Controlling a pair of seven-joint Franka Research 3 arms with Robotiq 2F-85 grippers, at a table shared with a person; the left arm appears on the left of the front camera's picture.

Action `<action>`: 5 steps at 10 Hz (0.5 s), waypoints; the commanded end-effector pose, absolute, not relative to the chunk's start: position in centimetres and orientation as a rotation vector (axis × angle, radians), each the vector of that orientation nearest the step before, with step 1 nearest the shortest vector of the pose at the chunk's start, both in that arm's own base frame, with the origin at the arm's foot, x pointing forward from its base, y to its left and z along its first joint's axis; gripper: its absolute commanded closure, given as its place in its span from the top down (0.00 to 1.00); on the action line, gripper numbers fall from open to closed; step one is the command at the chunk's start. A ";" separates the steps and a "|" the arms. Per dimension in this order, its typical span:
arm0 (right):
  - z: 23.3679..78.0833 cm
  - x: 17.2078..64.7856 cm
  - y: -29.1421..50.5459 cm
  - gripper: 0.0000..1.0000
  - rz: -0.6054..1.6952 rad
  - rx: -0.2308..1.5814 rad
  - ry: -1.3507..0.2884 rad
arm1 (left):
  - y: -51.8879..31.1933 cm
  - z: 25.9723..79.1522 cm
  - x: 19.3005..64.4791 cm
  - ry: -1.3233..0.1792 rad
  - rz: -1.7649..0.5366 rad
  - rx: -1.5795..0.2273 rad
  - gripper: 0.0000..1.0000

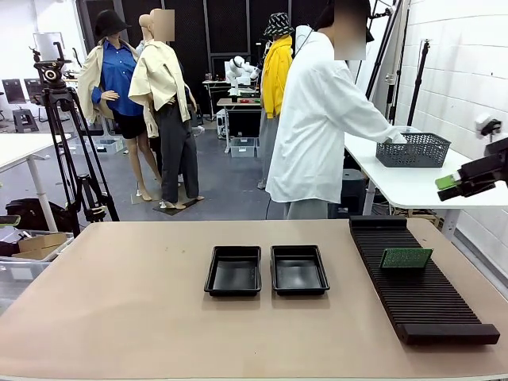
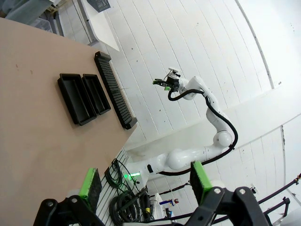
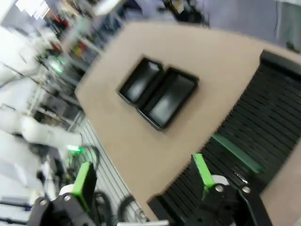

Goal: Inspect and transfer BCBs to ESD trays.
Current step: Pick up the Blank PCB from the PCB Rack and place it in the left ESD tray.

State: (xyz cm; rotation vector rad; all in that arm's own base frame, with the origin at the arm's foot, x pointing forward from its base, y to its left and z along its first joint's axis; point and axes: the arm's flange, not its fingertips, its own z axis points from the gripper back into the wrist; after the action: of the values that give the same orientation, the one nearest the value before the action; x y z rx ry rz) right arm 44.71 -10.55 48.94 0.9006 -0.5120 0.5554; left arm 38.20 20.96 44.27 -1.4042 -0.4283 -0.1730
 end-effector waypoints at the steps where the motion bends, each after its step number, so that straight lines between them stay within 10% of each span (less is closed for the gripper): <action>1: 48.5 45.7 -9.1 1.00 0.672 0.749 -0.475 | 21.2 44.4 38.1 -0.425 -0.168 -1.394 1.00; 5: 48.4 46.8 -6.4 1.00 0.924 0.496 -0.370 | 21.2 44.4 38.1 -0.425 -0.168 -1.394 1.00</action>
State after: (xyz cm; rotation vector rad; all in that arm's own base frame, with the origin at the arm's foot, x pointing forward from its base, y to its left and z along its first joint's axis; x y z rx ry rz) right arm 46.62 -6.56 48.83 0.5592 -0.3610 0.8661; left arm 38.20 20.99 44.26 -1.4040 -0.4284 -0.1722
